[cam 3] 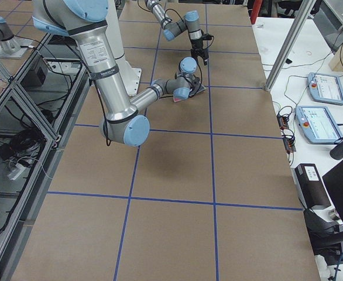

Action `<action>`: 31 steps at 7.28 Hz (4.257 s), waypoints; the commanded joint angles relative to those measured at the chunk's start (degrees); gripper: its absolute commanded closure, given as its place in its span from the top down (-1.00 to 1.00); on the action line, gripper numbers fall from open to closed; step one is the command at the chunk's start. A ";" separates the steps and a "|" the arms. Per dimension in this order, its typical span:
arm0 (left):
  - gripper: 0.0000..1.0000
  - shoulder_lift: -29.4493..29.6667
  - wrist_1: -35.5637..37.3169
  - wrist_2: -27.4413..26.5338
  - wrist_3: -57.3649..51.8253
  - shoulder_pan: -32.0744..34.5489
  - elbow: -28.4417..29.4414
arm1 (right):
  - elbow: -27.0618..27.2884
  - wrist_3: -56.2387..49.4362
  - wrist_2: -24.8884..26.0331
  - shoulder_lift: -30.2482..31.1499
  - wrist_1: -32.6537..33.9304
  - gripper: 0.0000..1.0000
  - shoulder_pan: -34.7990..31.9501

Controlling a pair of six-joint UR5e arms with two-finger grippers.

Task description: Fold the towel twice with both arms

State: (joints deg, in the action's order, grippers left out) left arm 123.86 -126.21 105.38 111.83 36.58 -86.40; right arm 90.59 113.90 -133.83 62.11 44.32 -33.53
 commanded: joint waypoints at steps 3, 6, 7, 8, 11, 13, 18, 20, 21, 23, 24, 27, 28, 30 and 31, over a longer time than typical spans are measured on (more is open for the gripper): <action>1.00 -0.02 0.00 0.00 -0.04 0.25 -0.09 | -0.32 3.08 7.16 -3.04 0.16 -1.00 6.62; 1.00 -0.54 0.00 0.00 -0.04 0.25 -0.17 | -0.76 4.57 13.05 -5.68 0.33 -1.00 10.58; 1.00 -0.63 0.00 0.00 -0.12 0.34 -0.44 | -0.94 4.57 13.76 -6.03 0.33 -0.16 10.85; 1.00 -0.63 0.00 0.00 -0.12 0.34 -0.44 | -0.68 3.79 14.20 -5.51 0.16 0.99 10.86; 1.00 -1.16 0.00 0.88 -0.12 0.86 -1.83 | 0.03 -0.42 6.87 -3.40 0.07 1.00 2.81; 1.00 -2.82 0.09 2.64 0.05 0.60 -5.26 | -0.32 -2.62 2.26 -2.96 0.24 1.00 -4.40; 1.00 -8.96 0.70 -2.33 6.99 -11.58 -15.00 | -2.16 -15.35 3.05 -2.34 0.33 1.00 -13.47; 1.00 -11.09 0.88 -8.23 7.00 -18.97 -16.61 | -3.92 -17.82 3.05 -2.34 0.33 1.00 -15.24; 1.00 -11.27 0.88 -9.30 7.00 -20.91 -16.52 | -4.01 -17.84 3.13 -2.34 0.33 1.00 -15.42; 1.00 -11.27 1.05 -10.37 7.08 -22.51 -16.35 | -4.01 -17.84 3.13 -2.34 0.33 1.00 -15.51; 0.96 -11.36 1.05 -10.28 7.08 -22.60 -16.09 | -3.93 -17.84 3.13 -2.34 0.33 1.00 -15.42; 0.60 -11.18 1.05 -10.28 7.08 -22.78 -15.64 | -3.93 -17.84 3.05 -1.99 0.24 1.00 -15.42; 0.58 -11.01 1.05 -10.37 7.08 -22.86 -15.30 | -3.93 -17.84 3.05 -1.91 0.16 1.00 -15.51; 0.56 -10.83 0.97 -10.37 7.00 -22.87 -14.77 | -3.93 -17.84 3.05 -1.82 0.16 1.00 -15.42; 0.56 -10.74 0.97 -10.37 7.00 -22.95 -14.42 | -3.93 -17.84 3.13 -1.56 0.07 1.00 -15.42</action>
State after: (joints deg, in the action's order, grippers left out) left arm 113.02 -125.23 95.03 118.86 13.69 -101.23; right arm 86.66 96.06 -130.77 60.32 44.46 -48.97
